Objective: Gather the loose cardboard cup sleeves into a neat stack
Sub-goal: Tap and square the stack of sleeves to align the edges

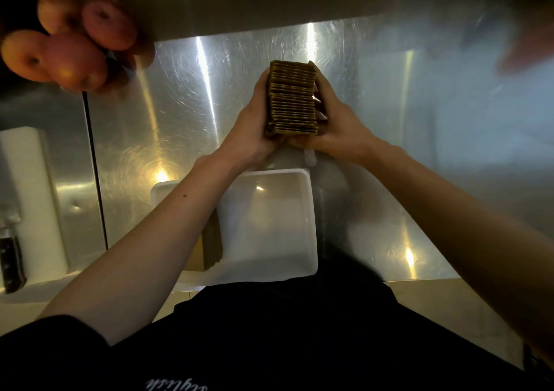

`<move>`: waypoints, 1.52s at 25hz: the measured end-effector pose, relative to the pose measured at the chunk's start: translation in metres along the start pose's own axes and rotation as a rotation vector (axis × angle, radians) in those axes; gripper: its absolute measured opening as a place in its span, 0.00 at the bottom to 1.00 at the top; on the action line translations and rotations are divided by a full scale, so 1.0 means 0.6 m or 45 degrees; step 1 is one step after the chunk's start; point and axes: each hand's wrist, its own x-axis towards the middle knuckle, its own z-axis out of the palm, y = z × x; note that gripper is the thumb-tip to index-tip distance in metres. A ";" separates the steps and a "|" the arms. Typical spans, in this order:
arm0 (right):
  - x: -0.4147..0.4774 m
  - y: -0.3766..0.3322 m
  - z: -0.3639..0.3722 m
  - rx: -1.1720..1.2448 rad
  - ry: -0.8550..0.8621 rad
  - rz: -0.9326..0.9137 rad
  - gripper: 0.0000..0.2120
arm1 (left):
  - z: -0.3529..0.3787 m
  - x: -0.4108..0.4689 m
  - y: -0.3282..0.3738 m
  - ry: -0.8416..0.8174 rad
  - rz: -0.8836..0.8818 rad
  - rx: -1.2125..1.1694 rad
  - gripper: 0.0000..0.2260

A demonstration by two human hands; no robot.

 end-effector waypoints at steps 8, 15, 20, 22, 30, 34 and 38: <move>-0.001 -0.011 -0.002 0.119 -0.111 0.031 0.51 | 0.005 0.005 0.000 -0.018 0.018 -0.033 0.46; -0.003 -0.027 -0.010 0.433 -0.154 0.061 0.31 | 0.003 0.005 0.000 -0.009 0.056 -0.080 0.45; -0.001 -0.027 -0.020 0.410 -0.179 -0.016 0.30 | 0.002 0.001 0.006 0.017 -0.017 -0.076 0.47; 0.000 -0.023 -0.023 0.525 -0.209 0.005 0.30 | 0.003 0.001 0.008 0.025 -0.010 -0.070 0.46; -0.002 -0.017 -0.021 1.025 -0.334 0.108 0.34 | 0.004 0.002 0.011 0.007 0.005 -0.058 0.45; -0.003 -0.014 -0.029 1.028 -0.330 0.154 0.33 | 0.004 0.003 0.008 0.008 0.026 -0.076 0.46; -0.005 -0.030 -0.028 0.524 -0.202 0.035 0.28 | 0.008 0.003 0.002 0.086 -0.005 -0.074 0.45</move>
